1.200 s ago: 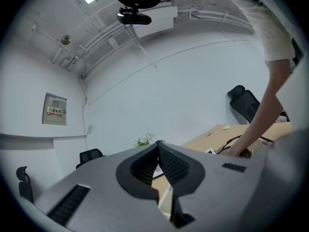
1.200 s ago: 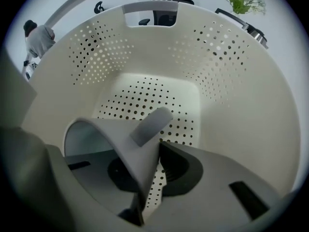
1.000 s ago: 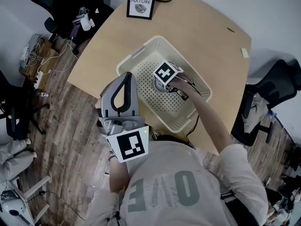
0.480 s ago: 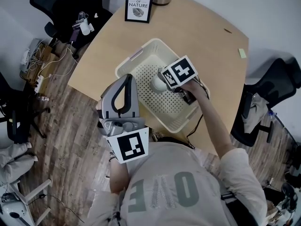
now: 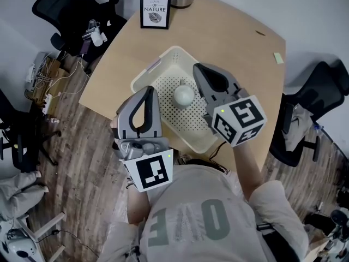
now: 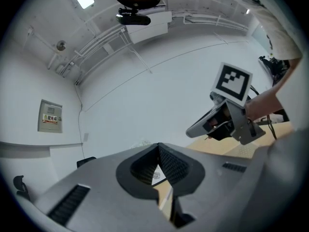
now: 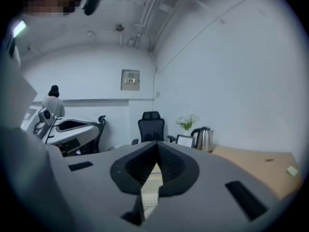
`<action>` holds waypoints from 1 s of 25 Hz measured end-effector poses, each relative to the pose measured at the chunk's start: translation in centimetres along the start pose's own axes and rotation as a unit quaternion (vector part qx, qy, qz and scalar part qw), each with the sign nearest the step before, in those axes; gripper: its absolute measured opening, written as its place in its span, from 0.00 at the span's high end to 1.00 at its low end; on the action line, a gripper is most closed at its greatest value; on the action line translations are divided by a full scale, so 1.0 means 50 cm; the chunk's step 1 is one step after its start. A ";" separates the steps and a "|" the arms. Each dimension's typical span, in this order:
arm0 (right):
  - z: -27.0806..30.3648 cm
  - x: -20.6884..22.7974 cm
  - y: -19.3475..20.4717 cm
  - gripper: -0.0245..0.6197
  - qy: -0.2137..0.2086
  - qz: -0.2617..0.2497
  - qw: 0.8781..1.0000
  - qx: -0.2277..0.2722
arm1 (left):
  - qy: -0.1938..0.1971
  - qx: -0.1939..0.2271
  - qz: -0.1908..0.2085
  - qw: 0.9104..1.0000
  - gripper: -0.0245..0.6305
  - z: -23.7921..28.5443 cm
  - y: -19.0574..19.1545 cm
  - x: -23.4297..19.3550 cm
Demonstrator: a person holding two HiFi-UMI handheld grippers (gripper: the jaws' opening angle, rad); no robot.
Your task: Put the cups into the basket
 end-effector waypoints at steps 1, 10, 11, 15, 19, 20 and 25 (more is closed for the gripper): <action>-0.017 -0.011 -0.006 0.96 0.005 -0.030 0.999 0.037 | 0.000 0.002 0.003 1.000 0.95 0.000 -0.006 -0.001; -0.091 -0.065 0.030 0.97 0.024 -0.081 0.990 0.117 | -0.002 0.013 0.023 1.000 0.95 -0.001 -0.038 -0.001; -0.094 -0.065 0.033 0.97 0.023 -0.078 0.990 0.117 | -0.003 0.013 0.023 1.000 0.95 -0.002 -0.039 -0.001; -0.106 -0.068 0.040 0.97 0.030 -0.079 0.990 0.112 | -0.004 0.012 0.021 1.000 0.95 -0.003 -0.040 0.000; -0.115 -0.068 0.040 0.97 0.038 -0.078 0.990 0.112 | -0.003 0.010 0.022 1.000 0.95 -0.006 -0.042 0.003; -0.116 -0.068 0.039 0.97 0.039 -0.080 0.990 0.112 | -0.004 0.010 0.022 1.000 0.95 -0.007 -0.043 0.003; -0.115 -0.072 0.040 0.97 0.034 -0.079 0.990 0.112 | -0.004 0.009 0.021 1.000 0.95 -0.009 -0.044 0.004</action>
Point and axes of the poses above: the fingertips, and each gripper's own axes: z forward along the fingers, x to its right, y out of its underside, the point moved 9 cm from there along -z, backward along the fingers, and after that the axes turned 15 degrees about z, right-handed, at the moved point
